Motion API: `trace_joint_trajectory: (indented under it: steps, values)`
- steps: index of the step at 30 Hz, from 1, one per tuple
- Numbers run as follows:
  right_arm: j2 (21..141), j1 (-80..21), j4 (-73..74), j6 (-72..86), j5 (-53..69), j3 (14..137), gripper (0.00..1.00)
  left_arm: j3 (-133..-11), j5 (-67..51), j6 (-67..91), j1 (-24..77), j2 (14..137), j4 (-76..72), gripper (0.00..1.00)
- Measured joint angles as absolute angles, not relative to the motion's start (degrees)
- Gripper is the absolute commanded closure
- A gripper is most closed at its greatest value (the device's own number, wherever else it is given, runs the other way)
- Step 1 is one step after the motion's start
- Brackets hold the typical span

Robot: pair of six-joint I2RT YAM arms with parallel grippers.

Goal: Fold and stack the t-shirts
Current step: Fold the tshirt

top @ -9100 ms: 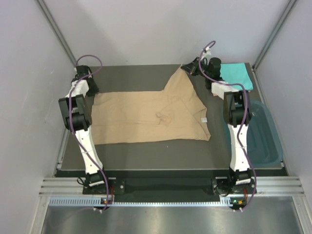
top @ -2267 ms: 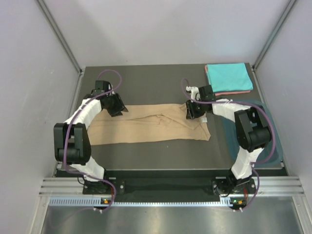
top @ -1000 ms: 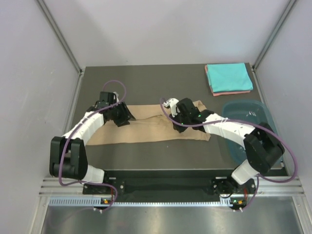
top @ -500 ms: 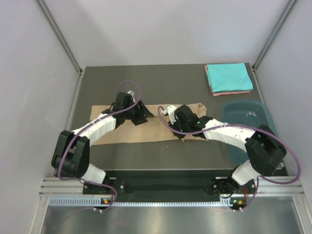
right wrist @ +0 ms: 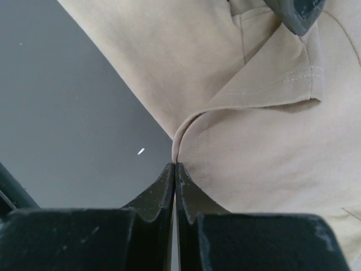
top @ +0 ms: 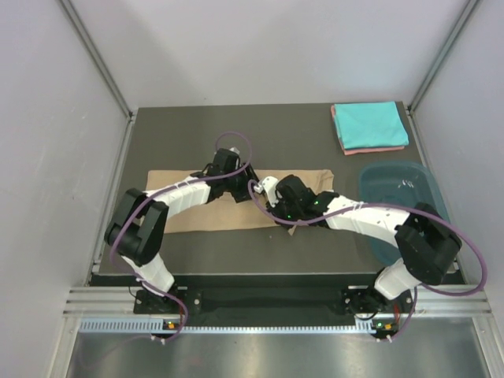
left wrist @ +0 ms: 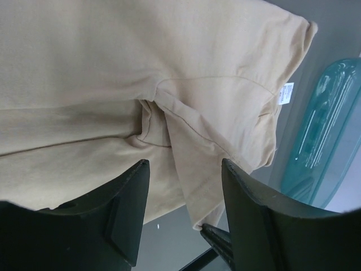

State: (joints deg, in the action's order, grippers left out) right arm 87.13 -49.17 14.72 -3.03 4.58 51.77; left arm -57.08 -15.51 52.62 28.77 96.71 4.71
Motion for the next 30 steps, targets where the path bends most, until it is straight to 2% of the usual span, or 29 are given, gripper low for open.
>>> trace_joint_trajectory:
  steps: [11, 14, 15, 18, 24, 30]
  values:
    - [89.6, -50.5, 16.3, -1.3, 4.6, 54.7, 1.00, -59.2, -12.8, 51.9, 29.1, 97.8, 5.6, 0.42]
    - [90.3, -50.5, 16.8, 0.1, 4.3, 54.9, 0.90, -59.6, -12.3, 51.2, 29.0, 97.9, 6.3, 0.42]
    - [90.4, -50.5, 17.1, 0.6, 4.2, 54.9, 0.81, -59.7, -12.1, 51.0, 29.1, 98.0, 6.7, 0.42]
    - [90.5, -50.5, 18.1, 2.0, 3.7, 54.9, 0.68, -60.1, -11.4, 50.4, 29.1, 98.0, 8.2, 0.42]
    - [88.1, -50.5, 21.4, 5.8, 0.6, 55.3, 0.66, -61.0, -10.1, 48.3, 29.8, 98.0, 9.9, 0.42]
    - [84.8, -50.5, 23.2, 14.5, -4.6, 54.2, 0.66, -62.6, -5.0, 46.1, 34.7, 98.0, 13.8, 0.45]
